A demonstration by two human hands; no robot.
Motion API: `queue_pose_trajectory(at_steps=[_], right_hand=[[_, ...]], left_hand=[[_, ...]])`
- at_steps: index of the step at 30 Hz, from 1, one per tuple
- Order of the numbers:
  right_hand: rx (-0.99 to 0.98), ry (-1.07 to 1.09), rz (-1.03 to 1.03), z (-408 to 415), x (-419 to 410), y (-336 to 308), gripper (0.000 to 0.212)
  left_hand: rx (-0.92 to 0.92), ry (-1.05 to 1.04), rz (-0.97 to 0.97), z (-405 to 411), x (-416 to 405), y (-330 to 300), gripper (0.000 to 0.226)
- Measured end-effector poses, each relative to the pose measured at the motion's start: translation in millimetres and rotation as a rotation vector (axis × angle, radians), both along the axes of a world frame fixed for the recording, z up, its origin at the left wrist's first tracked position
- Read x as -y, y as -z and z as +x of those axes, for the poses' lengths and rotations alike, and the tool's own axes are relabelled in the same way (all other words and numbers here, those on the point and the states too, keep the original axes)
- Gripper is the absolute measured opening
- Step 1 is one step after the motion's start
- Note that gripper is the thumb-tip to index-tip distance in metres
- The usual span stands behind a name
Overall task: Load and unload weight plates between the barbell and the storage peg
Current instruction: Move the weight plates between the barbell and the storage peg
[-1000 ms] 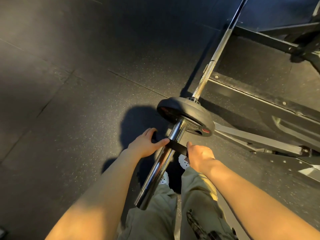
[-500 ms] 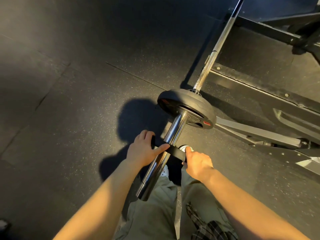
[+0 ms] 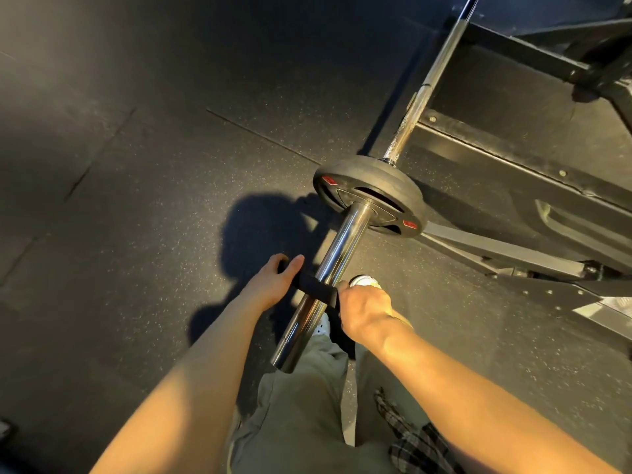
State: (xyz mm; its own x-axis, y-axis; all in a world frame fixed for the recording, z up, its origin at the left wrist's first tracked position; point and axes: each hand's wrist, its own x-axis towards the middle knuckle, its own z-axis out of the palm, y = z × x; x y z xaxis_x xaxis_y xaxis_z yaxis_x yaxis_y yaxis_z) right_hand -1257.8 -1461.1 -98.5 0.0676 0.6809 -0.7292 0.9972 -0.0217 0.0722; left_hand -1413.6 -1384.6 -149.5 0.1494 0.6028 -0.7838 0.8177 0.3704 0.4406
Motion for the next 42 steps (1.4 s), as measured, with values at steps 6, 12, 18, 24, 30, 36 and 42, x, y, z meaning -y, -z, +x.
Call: queue_pose_trajectory(at_steps=[6, 12, 18, 24, 30, 36, 42], right_hand=[[-0.049, -0.049, 0.022, -3.2, 26.5, 4.4, 0.044], [-0.109, 0.03, 0.004, 2.5, 25.7, 2.7, 0.049], [-0.306, 0.337, -0.08, 8.9, 20.2, 10.4, 0.052], [-0.324, 0.373, -0.06, 6.4, 34.3, 22.0, 0.037], [-0.309, 0.244, -0.078, -20.6, 49.3, 30.1, 0.051], [-0.299, 0.314, 0.025, -30.6, 55.1, 28.8, 0.048], [-0.307, 0.314, -0.164, -41.2, 36.3, 14.0, 0.058]], left_hand=[[0.11, -0.177, 0.064, 5.2, 27.7, 3.6, 0.046], [0.145, -0.217, 0.078, 11.0, 32.0, 4.3, 0.045], [0.147, -0.019, 0.131, -14.2, 25.3, 10.5, 0.026], [0.216, 0.223, 0.392, -28.1, 44.6, -5.2, 0.064], [0.058, 0.259, 0.372, -62.7, 68.8, 8.3, 0.079], [0.153, 0.123, 0.363, -60.4, 69.9, 10.9, 0.043], [0.222, -0.037, 0.118, -58.0, 62.1, 6.9, 0.038]])
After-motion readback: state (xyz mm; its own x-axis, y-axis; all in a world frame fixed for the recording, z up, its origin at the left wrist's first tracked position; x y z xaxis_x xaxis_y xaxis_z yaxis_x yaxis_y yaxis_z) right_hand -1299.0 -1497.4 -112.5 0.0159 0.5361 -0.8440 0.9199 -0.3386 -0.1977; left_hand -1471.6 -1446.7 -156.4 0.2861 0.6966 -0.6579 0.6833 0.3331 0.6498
